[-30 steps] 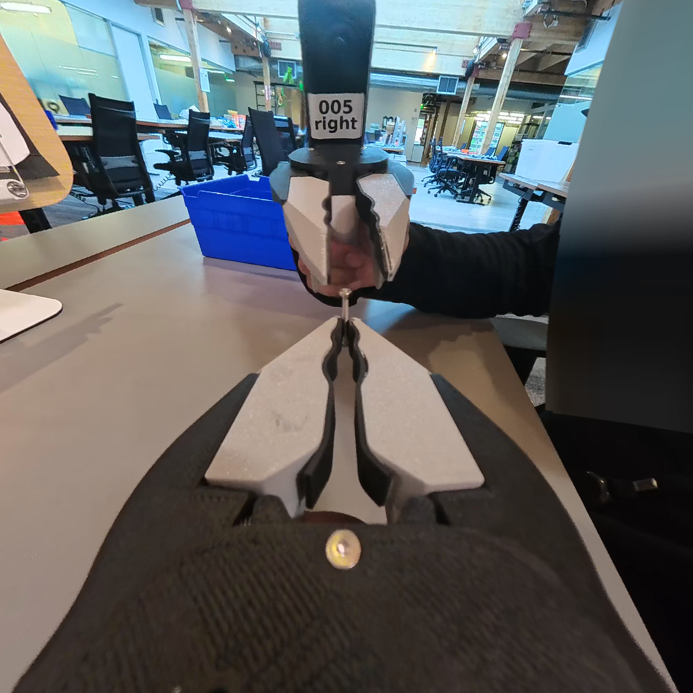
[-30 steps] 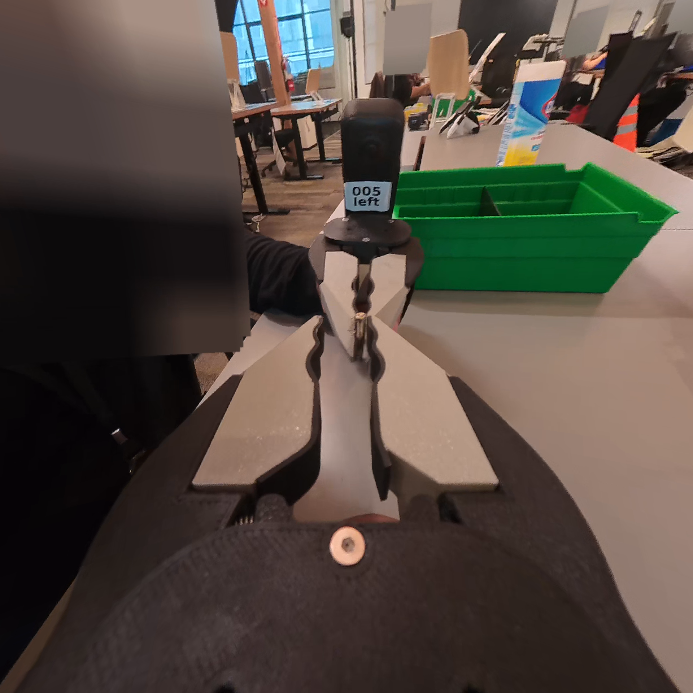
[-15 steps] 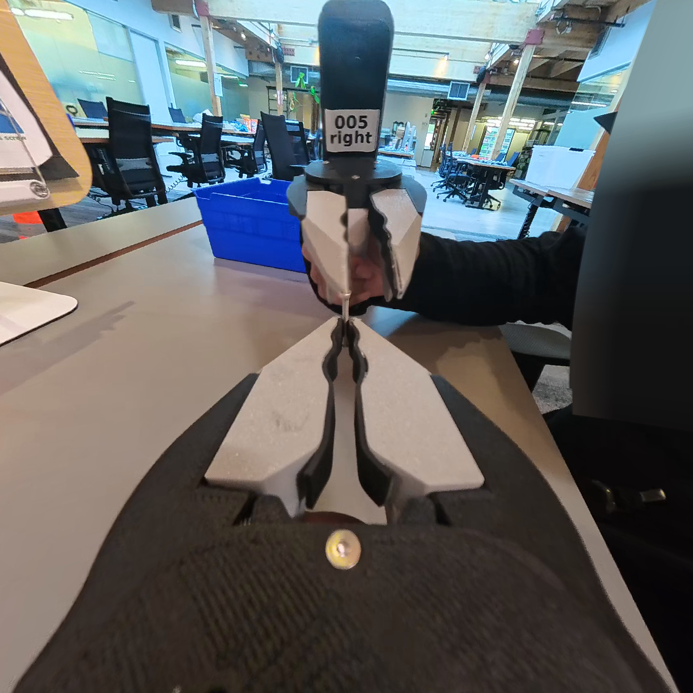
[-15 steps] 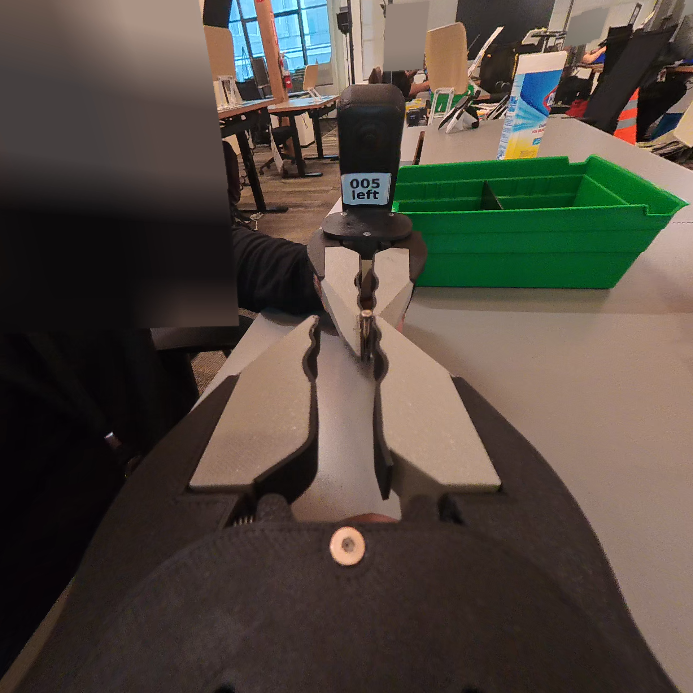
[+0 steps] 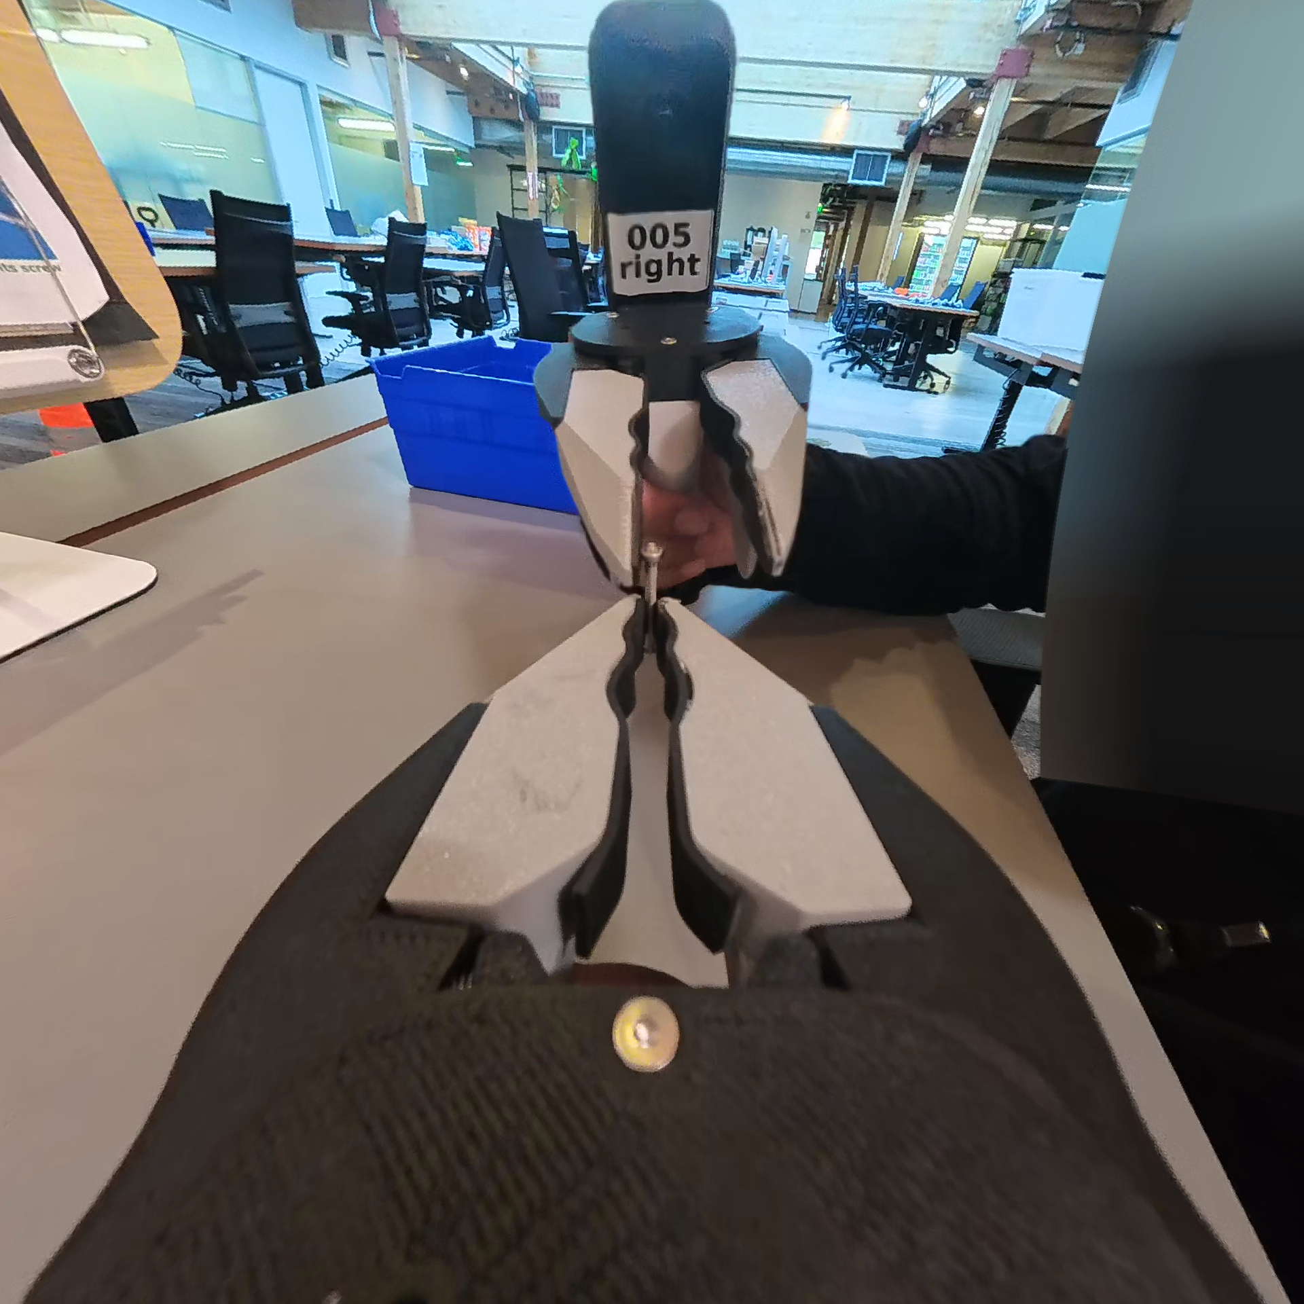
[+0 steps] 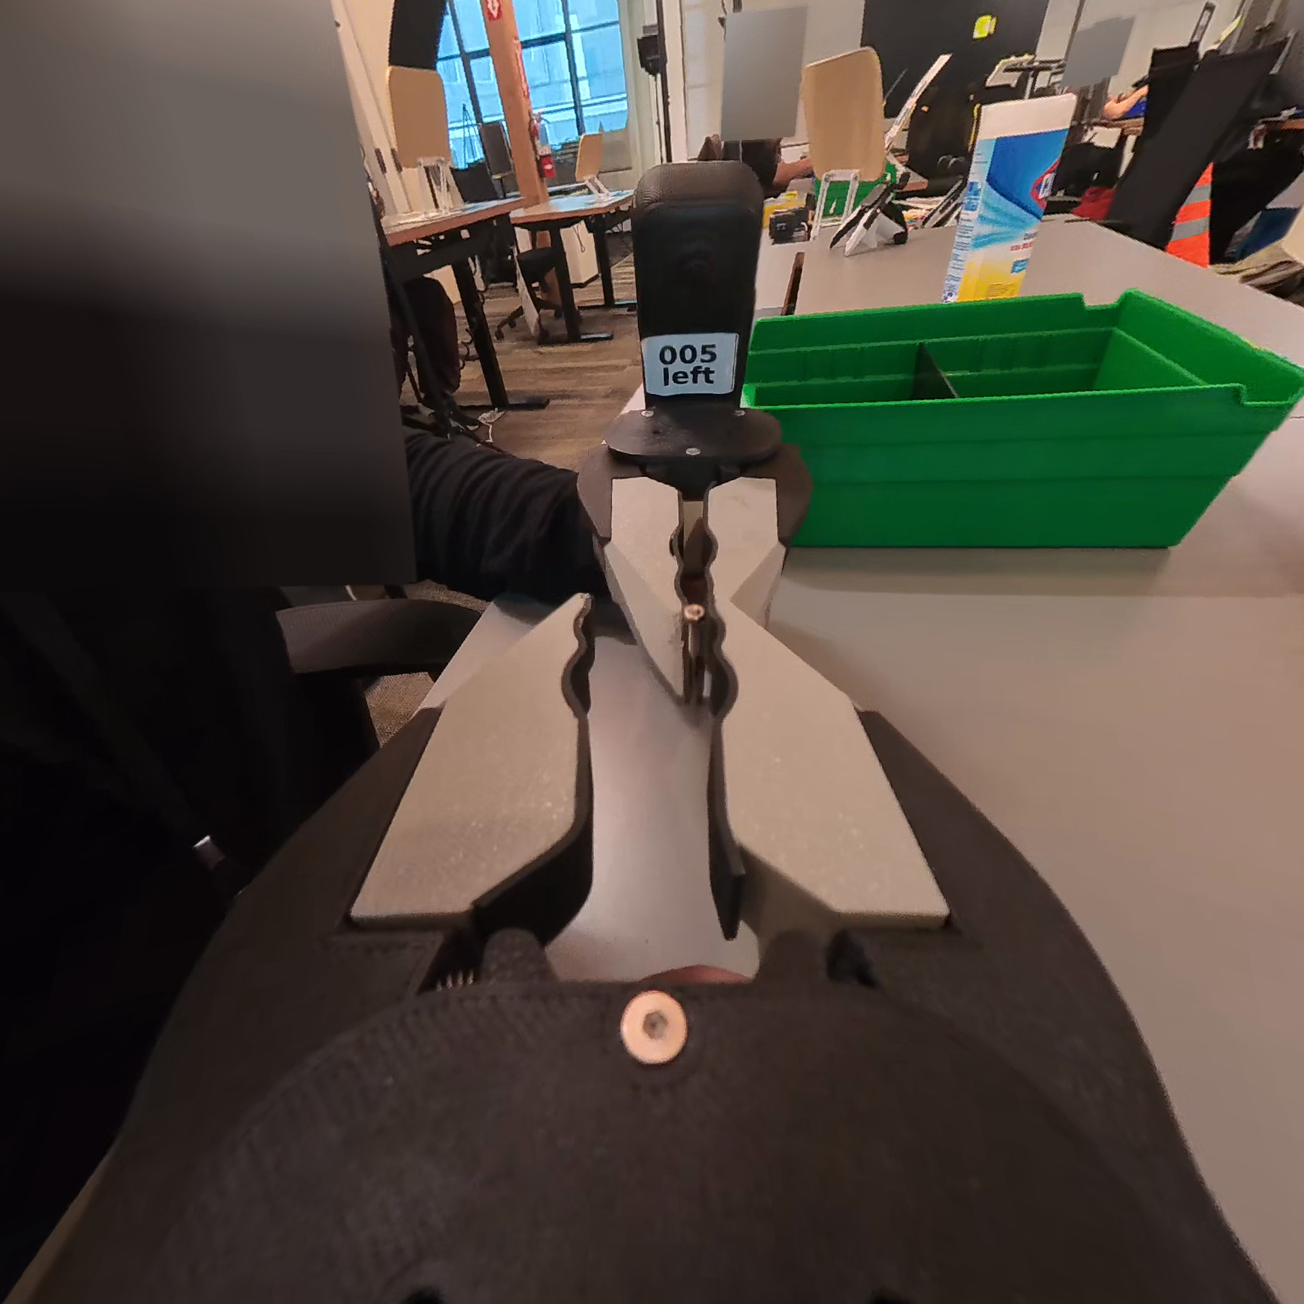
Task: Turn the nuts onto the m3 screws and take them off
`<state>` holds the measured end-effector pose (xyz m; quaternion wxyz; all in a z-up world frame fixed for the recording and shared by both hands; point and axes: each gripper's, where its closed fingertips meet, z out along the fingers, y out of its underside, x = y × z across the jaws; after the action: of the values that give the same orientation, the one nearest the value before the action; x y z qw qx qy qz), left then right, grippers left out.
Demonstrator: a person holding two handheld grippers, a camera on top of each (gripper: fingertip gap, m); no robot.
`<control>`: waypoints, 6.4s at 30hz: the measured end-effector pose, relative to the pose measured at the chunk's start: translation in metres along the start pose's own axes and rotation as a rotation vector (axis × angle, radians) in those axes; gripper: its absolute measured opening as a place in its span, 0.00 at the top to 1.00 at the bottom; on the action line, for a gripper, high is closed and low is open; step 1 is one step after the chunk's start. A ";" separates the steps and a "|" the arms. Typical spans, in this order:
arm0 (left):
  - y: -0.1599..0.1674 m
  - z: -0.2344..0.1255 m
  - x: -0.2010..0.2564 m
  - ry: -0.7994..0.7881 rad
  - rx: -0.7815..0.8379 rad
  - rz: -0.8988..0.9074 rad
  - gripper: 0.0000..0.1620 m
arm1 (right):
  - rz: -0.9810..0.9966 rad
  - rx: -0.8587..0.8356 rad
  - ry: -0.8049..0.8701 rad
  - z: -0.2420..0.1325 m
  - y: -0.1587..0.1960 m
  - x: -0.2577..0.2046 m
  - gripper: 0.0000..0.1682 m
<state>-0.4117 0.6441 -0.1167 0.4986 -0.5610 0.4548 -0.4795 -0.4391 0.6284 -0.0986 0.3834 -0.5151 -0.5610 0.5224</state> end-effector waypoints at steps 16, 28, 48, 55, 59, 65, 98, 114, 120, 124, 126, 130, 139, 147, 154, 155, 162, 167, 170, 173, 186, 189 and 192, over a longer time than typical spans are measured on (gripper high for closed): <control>-0.004 -0.003 -0.004 -0.011 0.024 -0.022 1.00 | 0.018 0.011 0.042 -0.005 -0.003 0.003 0.83; -0.001 -0.001 -0.005 -0.019 0.009 -0.020 1.00 | 0.013 0.017 0.048 0.006 -0.002 0.004 0.81; -0.007 -0.004 -0.008 -0.023 0.041 -0.061 1.00 | 0.019 0.058 0.134 -0.022 -0.009 0.014 0.83; -0.003 -0.003 -0.007 -0.026 0.021 -0.046 1.00 | 0.015 0.001 0.076 0.006 -0.001 0.008 0.77; -0.007 -0.004 -0.009 -0.034 0.036 -0.053 1.00 | -0.007 0.013 0.098 -0.008 -0.004 0.006 0.84; -0.005 -0.002 -0.006 -0.024 0.025 -0.049 1.00 | 0.032 0.045 0.106 -0.006 -0.009 0.014 0.79; 0.008 0.005 -0.012 -0.078 -0.044 -0.089 0.84 | -0.042 -0.028 0.831 -0.154 -0.043 0.013 0.99; 0.023 0.005 -0.022 -0.119 -0.112 -0.101 0.85 | 0.346 -0.513 1.464 -0.425 0.064 0.058 0.88; 0.026 0.007 -0.020 -0.108 -0.131 -0.092 0.85 | 0.163 -0.420 1.206 -0.307 -0.009 0.053 0.82; 0.027 0.006 -0.019 -0.105 -0.136 -0.093 0.85 | 0.113 -0.363 0.927 -0.189 -0.009 0.056 0.82; 0.027 0.005 -0.020 -0.109 -0.139 -0.091 0.85 | 0.103 -0.362 0.862 -0.145 0.006 0.066 0.82; 0.027 0.006 -0.018 -0.106 -0.151 -0.072 0.85 | 0.097 -0.360 0.873 -0.093 0.053 0.102 0.79; 0.031 0.006 -0.020 -0.105 -0.169 -0.087 0.85 | 0.078 -0.389 0.864 -0.074 0.103 0.113 0.76; 0.030 0.000 -0.026 -0.156 -0.158 -0.077 0.84 | 0.144 -0.480 0.803 -0.067 0.120 0.115 0.72; 0.021 -0.006 -0.026 -0.284 -0.092 -0.005 0.85 | 0.148 -0.499 0.837 -0.070 0.123 0.119 0.68; 0.021 -0.007 -0.025 -0.293 -0.091 0.001 0.85 | 0.144 -0.512 0.839 -0.070 0.124 0.119 0.67; -0.007 -0.040 0.012 -0.287 -0.103 -0.037 0.85 | 0.097 -0.538 0.866 -0.068 0.124 0.119 0.67; -0.070 -0.103 0.009 -0.399 -0.038 0.050 0.86 | 0.119 -0.533 0.866 -0.069 0.125 0.120 0.66; -0.090 -0.150 -0.014 -0.569 -0.029 0.149 0.87 | 0.135 -0.528 0.831 -0.066 0.126 0.118 0.67; -0.096 -0.195 -0.044 -0.714 -0.063 0.198 0.87 | 0.155 -0.524 0.811 -0.064 0.126 0.119 0.67; -0.041 -0.274 -0.166 -0.739 -0.362 0.021 0.85 | 0.108 -0.532 0.812 -0.060 0.124 0.124 0.68; -0.026 -0.279 -0.168 -0.737 -0.396 -0.008 0.85 | 0.080 -0.538 0.827 -0.061 0.123 0.124 0.67; -0.017 -0.280 -0.160 -0.705 -0.408 -0.047 0.85 | 0.060 -0.542 0.834 -0.060 0.122 0.124 0.68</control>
<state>-0.7093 0.7690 -0.1016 0.4911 -0.7887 0.3289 -0.1691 -0.3809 0.7519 -0.2219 0.4122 -0.7772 -0.4606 0.1182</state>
